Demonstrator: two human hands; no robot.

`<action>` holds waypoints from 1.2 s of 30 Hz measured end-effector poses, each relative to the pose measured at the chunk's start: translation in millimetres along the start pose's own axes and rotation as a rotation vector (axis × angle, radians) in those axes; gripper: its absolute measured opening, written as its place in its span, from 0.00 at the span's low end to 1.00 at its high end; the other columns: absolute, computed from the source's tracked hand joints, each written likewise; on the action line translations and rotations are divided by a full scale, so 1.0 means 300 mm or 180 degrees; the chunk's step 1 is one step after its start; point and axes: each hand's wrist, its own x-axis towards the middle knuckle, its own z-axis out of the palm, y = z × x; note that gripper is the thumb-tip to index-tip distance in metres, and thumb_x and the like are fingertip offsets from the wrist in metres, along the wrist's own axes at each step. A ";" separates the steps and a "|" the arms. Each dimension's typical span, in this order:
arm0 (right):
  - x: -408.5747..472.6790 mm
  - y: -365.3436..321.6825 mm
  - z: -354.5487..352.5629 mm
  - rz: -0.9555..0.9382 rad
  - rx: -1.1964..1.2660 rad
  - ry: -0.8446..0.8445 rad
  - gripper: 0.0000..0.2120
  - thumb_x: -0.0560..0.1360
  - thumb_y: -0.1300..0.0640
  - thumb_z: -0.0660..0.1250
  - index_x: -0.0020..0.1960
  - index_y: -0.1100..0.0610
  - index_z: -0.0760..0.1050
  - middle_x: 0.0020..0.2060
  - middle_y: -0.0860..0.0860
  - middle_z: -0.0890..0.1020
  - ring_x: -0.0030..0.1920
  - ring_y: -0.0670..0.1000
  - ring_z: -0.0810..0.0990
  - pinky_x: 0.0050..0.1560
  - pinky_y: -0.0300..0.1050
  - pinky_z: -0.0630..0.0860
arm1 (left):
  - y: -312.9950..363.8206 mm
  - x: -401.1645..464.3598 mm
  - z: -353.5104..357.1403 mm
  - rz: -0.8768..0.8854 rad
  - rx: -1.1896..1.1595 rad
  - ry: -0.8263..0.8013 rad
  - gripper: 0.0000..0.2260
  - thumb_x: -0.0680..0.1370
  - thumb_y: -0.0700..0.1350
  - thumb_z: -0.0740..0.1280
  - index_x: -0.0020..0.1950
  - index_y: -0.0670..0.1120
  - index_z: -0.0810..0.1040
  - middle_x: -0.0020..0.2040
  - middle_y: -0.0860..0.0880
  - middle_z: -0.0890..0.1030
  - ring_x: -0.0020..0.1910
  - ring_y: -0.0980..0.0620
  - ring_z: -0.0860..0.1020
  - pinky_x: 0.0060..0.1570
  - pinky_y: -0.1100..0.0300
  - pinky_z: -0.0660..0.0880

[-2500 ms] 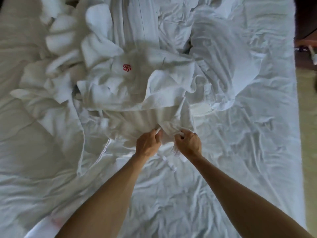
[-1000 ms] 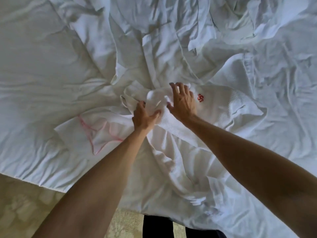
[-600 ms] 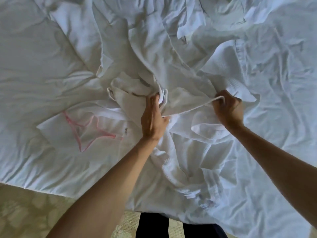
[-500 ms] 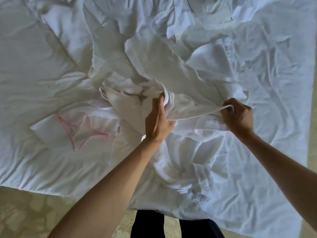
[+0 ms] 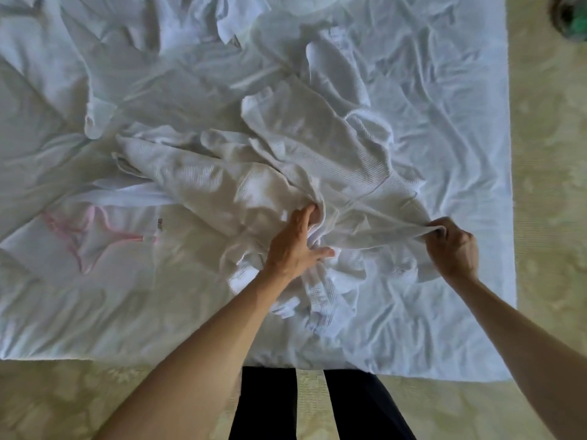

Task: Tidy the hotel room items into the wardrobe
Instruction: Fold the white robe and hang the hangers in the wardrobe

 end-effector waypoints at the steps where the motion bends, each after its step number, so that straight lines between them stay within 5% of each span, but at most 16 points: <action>1: 0.004 0.017 -0.017 -0.0097 0.0005 -0.0075 0.23 0.70 0.45 0.53 0.47 0.59 0.80 0.34 0.64 0.82 0.36 0.67 0.81 0.35 0.48 0.70 | -0.017 -0.016 -0.017 -0.0044 -0.0117 0.0045 0.32 0.70 0.56 0.78 0.69 0.49 0.70 0.60 0.54 0.79 0.51 0.58 0.77 0.46 0.60 0.77; 5: 0.036 0.146 -0.132 0.0133 -0.0043 -0.0034 0.20 0.71 0.50 0.56 0.51 0.60 0.79 0.36 0.65 0.82 0.38 0.67 0.81 0.36 0.48 0.70 | -0.126 -0.059 -0.139 -0.0421 -0.0063 0.0410 0.09 0.73 0.41 0.75 0.51 0.50 0.80 0.46 0.52 0.84 0.45 0.49 0.82 0.43 0.56 0.78; 12: -0.082 0.278 -0.169 0.0431 -0.0159 -0.0737 0.16 0.75 0.50 0.59 0.54 0.59 0.76 0.41 0.66 0.83 0.42 0.67 0.82 0.38 0.50 0.72 | -0.163 -0.119 -0.199 -0.0747 0.0396 0.0153 0.06 0.72 0.43 0.73 0.44 0.51 0.78 0.37 0.54 0.79 0.40 0.45 0.80 0.36 0.59 0.68; 15: -0.110 0.233 -0.132 0.0471 0.0120 -0.1376 0.19 0.74 0.49 0.69 0.62 0.55 0.74 0.51 0.60 0.83 0.49 0.61 0.81 0.47 0.53 0.76 | -0.155 -0.149 -0.172 -0.0767 0.0323 -0.0166 0.13 0.72 0.55 0.73 0.40 0.51 0.71 0.34 0.55 0.75 0.37 0.49 0.78 0.34 0.57 0.67; 18: -0.114 0.137 -0.149 -0.0100 0.0703 -0.1463 0.36 0.66 0.40 0.70 0.68 0.58 0.69 0.58 0.53 0.75 0.54 0.53 0.75 0.53 0.48 0.71 | -0.145 -0.196 -0.189 -0.0608 -0.0008 -0.0196 0.16 0.74 0.64 0.67 0.51 0.53 0.76 0.46 0.58 0.78 0.44 0.56 0.77 0.44 0.57 0.73; 23: -0.020 -0.128 -0.176 -0.2083 -0.0049 -0.0397 0.23 0.69 0.53 0.65 0.62 0.58 0.76 0.59 0.57 0.77 0.59 0.61 0.75 0.58 0.58 0.73 | -0.162 -0.110 -0.292 0.0389 0.1126 0.1016 0.21 0.72 0.41 0.67 0.65 0.45 0.74 0.59 0.47 0.76 0.55 0.44 0.76 0.54 0.48 0.75; 28: 0.101 -0.269 -0.077 -0.4427 -0.1602 -0.1759 0.26 0.64 0.58 0.68 0.62 0.57 0.80 0.64 0.56 0.80 0.65 0.57 0.78 0.69 0.55 0.72 | -0.166 0.058 -0.352 0.1229 0.2484 0.0189 0.32 0.65 0.30 0.69 0.69 0.43 0.72 0.66 0.46 0.73 0.62 0.43 0.74 0.58 0.48 0.74; 30: 0.165 -0.267 -0.053 -0.4623 -0.2300 -0.2115 0.30 0.61 0.58 0.76 0.63 0.57 0.80 0.64 0.56 0.80 0.65 0.56 0.79 0.70 0.58 0.71 | -0.163 0.103 -0.332 0.1450 0.2719 -0.0141 0.28 0.67 0.32 0.72 0.66 0.44 0.73 0.64 0.47 0.75 0.61 0.45 0.75 0.61 0.50 0.72; 33: 0.228 -0.242 -0.077 -0.4339 -0.2766 -0.1826 0.34 0.63 0.57 0.76 0.70 0.55 0.76 0.66 0.54 0.78 0.67 0.55 0.76 0.70 0.53 0.65 | -0.154 0.145 -0.285 0.1530 0.2629 -0.0261 0.23 0.69 0.40 0.76 0.62 0.45 0.77 0.59 0.48 0.77 0.59 0.47 0.76 0.62 0.51 0.70; 36: 0.276 -0.229 -0.094 -0.4120 -0.2431 -0.1375 0.28 0.63 0.61 0.79 0.62 0.57 0.81 0.57 0.54 0.82 0.55 0.58 0.81 0.53 0.52 0.75 | -0.142 0.162 -0.254 0.1570 0.2555 -0.0259 0.16 0.70 0.40 0.76 0.56 0.45 0.80 0.54 0.47 0.79 0.55 0.46 0.78 0.61 0.50 0.71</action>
